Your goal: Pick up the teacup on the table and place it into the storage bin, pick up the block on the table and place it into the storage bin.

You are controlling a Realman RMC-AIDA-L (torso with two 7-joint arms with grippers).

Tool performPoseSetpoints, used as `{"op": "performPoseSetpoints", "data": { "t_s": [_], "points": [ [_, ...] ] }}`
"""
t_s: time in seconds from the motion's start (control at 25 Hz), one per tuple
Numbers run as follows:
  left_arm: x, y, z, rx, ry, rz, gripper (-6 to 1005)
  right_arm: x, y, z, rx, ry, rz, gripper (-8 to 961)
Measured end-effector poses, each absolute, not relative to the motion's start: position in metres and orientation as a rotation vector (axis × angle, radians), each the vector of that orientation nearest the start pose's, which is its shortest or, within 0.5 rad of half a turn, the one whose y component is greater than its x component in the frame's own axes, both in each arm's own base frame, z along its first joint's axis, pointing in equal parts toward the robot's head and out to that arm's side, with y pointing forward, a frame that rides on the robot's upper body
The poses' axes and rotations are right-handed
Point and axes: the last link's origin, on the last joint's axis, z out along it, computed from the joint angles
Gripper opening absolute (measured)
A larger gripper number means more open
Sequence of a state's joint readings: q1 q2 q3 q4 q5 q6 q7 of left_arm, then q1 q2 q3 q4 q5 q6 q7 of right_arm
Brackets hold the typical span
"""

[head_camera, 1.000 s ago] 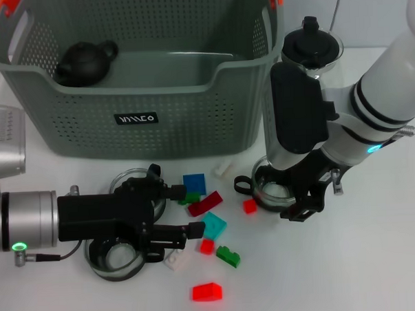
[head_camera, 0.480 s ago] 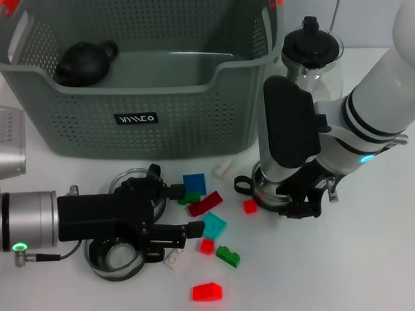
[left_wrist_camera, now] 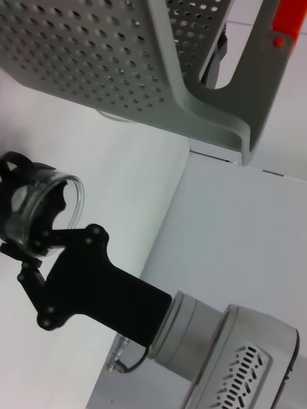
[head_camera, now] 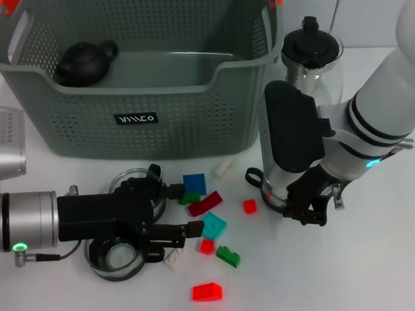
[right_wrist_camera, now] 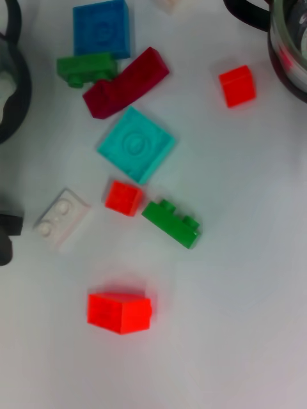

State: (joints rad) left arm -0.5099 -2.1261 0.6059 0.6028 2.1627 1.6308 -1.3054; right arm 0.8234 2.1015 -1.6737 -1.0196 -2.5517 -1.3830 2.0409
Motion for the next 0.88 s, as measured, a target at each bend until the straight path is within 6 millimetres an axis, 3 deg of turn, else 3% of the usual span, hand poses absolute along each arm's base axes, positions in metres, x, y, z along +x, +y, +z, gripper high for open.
{"op": "performPoseSetpoints", "data": {
  "t_s": [0.2,0.4,0.68,0.88],
  "points": [
    [-0.272,0.296,-0.030,-2.845,-0.668,-0.690,824,0.143,0.354,-0.068,-2.965,-0.074,-0.836,56],
    [-0.272,0.295,-0.030,-2.847,-0.668,-0.692,823,0.112,0.345,-0.032,-3.016,-0.076,-0.726,56],
    [-0.272,0.295,-0.030,-2.846,-0.668,-0.691,822,0.047,0.336,0.011,-3.115,-0.138,-0.247,55],
    [-0.272,0.295,-0.030,-2.849,-0.667,-0.694,822,0.006,0.355,0.037,-3.031,-0.081,0.161,57]
  ]
}}
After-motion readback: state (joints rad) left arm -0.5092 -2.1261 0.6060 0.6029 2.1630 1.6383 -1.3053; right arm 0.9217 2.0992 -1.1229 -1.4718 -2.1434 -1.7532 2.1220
